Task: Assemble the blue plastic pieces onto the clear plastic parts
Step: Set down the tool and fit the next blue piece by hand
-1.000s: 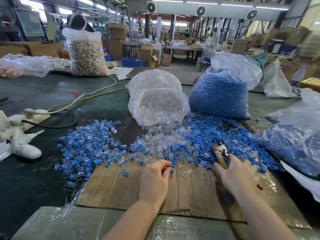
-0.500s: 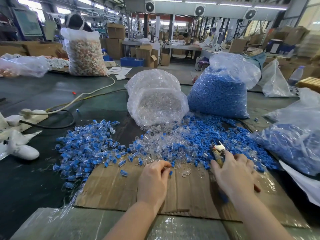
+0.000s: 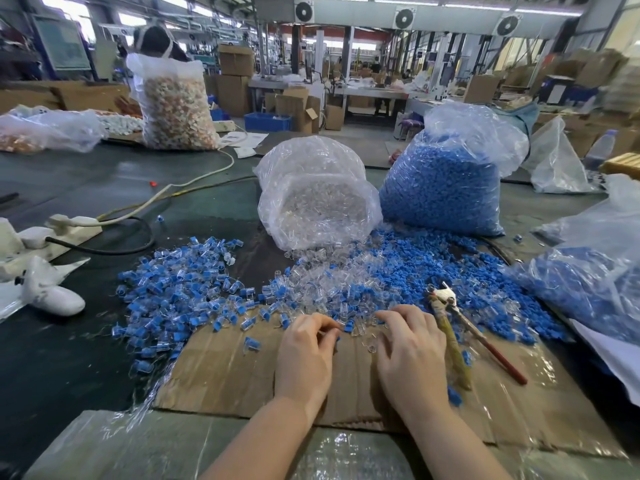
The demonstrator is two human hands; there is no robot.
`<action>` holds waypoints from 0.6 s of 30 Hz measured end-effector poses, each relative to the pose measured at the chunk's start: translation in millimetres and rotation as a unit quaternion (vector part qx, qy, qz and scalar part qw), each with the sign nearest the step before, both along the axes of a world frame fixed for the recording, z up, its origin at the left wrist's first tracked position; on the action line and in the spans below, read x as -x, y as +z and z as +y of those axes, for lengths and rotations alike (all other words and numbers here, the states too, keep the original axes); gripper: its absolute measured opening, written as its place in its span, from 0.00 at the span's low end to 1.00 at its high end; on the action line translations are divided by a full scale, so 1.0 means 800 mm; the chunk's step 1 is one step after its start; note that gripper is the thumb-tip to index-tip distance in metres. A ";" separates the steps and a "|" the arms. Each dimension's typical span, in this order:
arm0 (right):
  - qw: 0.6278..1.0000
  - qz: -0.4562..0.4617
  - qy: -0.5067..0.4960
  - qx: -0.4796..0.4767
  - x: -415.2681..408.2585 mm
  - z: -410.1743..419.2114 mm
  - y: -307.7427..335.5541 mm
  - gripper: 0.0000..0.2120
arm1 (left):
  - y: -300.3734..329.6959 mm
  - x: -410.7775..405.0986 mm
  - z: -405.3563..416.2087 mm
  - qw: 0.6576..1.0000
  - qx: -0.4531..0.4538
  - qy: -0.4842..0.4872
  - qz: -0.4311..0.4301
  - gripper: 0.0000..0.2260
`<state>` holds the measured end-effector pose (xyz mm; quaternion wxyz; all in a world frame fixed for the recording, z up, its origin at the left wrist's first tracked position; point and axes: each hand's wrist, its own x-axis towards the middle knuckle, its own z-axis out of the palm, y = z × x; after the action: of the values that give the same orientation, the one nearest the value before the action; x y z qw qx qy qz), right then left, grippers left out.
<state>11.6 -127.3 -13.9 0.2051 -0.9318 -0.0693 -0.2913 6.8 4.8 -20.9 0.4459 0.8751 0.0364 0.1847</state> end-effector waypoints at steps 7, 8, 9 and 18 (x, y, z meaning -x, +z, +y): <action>1.000 -0.017 0.010 -0.016 0.002 -0.003 -0.010 0.10 | 0.018 -0.006 0.038 0.998 -0.014 0.051 -0.016 0.05; 1.000 -0.014 0.008 -0.018 0.002 -0.003 -0.010 0.09 | 0.019 -0.008 0.049 0.997 -0.030 0.071 -0.025 0.06; 1.000 -0.011 0.005 -0.020 0.003 -0.003 -0.011 0.08 | 0.020 -0.010 0.060 0.994 -0.044 0.093 -0.030 0.07; 1.000 -0.009 -0.006 -0.004 0.005 -0.003 -0.012 0.08 | 0.010 -0.017 0.131 0.948 -0.219 0.226 0.053 0.10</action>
<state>7.3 -130.0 -23.7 0.2065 -0.9287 -0.0643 -0.3013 20.4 109.7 -13.1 0.1872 0.9284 0.2161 0.2372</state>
